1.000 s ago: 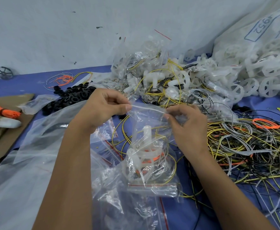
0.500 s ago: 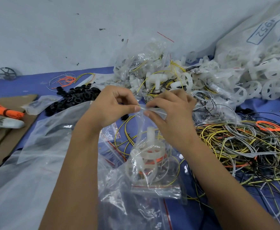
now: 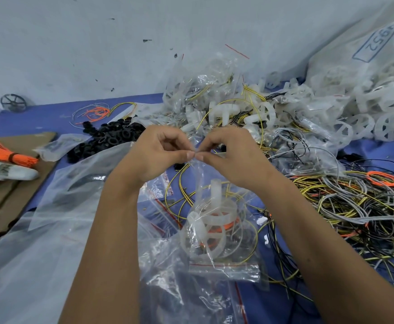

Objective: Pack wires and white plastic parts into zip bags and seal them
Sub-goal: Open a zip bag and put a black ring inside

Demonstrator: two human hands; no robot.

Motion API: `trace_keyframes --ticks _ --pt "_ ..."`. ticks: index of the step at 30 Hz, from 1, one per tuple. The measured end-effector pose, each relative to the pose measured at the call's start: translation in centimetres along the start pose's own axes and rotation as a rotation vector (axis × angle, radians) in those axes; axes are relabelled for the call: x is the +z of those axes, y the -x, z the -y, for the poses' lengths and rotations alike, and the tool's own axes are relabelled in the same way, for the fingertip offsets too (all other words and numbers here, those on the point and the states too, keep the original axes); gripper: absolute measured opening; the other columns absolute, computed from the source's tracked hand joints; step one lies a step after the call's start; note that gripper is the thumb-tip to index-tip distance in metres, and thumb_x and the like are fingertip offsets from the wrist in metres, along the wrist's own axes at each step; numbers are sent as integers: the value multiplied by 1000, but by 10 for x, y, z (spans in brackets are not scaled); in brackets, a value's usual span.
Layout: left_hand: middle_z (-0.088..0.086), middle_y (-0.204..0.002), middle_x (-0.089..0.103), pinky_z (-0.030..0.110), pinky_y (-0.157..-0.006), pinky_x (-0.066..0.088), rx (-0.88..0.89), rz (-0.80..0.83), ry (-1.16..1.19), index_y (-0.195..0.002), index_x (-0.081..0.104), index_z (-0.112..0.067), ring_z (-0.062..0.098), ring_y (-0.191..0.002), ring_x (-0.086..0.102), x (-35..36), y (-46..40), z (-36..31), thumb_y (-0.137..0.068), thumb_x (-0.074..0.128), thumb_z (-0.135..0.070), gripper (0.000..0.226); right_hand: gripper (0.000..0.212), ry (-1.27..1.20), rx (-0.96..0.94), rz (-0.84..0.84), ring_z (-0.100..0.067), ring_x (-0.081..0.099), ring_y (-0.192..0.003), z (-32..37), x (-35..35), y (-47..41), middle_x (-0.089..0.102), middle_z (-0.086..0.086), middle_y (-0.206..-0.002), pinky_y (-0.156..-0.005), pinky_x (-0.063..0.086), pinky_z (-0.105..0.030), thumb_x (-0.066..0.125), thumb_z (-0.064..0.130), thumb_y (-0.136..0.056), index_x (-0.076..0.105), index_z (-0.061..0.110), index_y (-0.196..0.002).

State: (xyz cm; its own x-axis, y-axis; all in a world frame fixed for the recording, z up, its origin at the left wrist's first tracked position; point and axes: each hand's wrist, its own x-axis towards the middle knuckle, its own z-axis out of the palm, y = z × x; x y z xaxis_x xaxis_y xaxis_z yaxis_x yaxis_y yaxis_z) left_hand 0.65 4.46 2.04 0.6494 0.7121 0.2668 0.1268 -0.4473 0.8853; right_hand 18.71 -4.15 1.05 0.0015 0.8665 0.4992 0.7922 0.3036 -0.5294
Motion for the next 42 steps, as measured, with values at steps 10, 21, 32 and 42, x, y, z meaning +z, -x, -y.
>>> trace_keyframes --ticks 10,21,32,42 --pt "20 -77 69 19 -63 55 -12 -35 34 -86 73 2 11 -60 68 -4 3 3 -78 77 13 14 6 -97 83 43 -4 65 -71 -10 -12 5 72 7 -79 -74 55 -21 83 9 -82 80 13 -86" --pt "18 -81 71 33 -77 57 -51 22 -15 -82 74 -6 22 -76 68 -1 1 3 -80 81 5 14 8 -41 71 47 -2 60 -68 -8 -11 4 71 6 -76 -68 50 -14 83 9 -81 77 13 -83" --pt "5 -69 72 18 -64 53 -44 27 -70 -78 75 -7 11 -64 66 3 -2 3 -79 81 6 15 8 26 17 48 -4 61 -75 -7 -5 8 67 11 -81 -72 44 -8 80 19 -85 78 15 -91" --pt "31 -85 68 42 -78 51 -27 68 -69 -85 74 -1 26 -75 63 4 -1 1 -84 77 7 9 5 66 -47 0 -11 56 -72 -2 -3 8 59 13 -72 -68 39 -13 83 13 -81 80 12 -85"
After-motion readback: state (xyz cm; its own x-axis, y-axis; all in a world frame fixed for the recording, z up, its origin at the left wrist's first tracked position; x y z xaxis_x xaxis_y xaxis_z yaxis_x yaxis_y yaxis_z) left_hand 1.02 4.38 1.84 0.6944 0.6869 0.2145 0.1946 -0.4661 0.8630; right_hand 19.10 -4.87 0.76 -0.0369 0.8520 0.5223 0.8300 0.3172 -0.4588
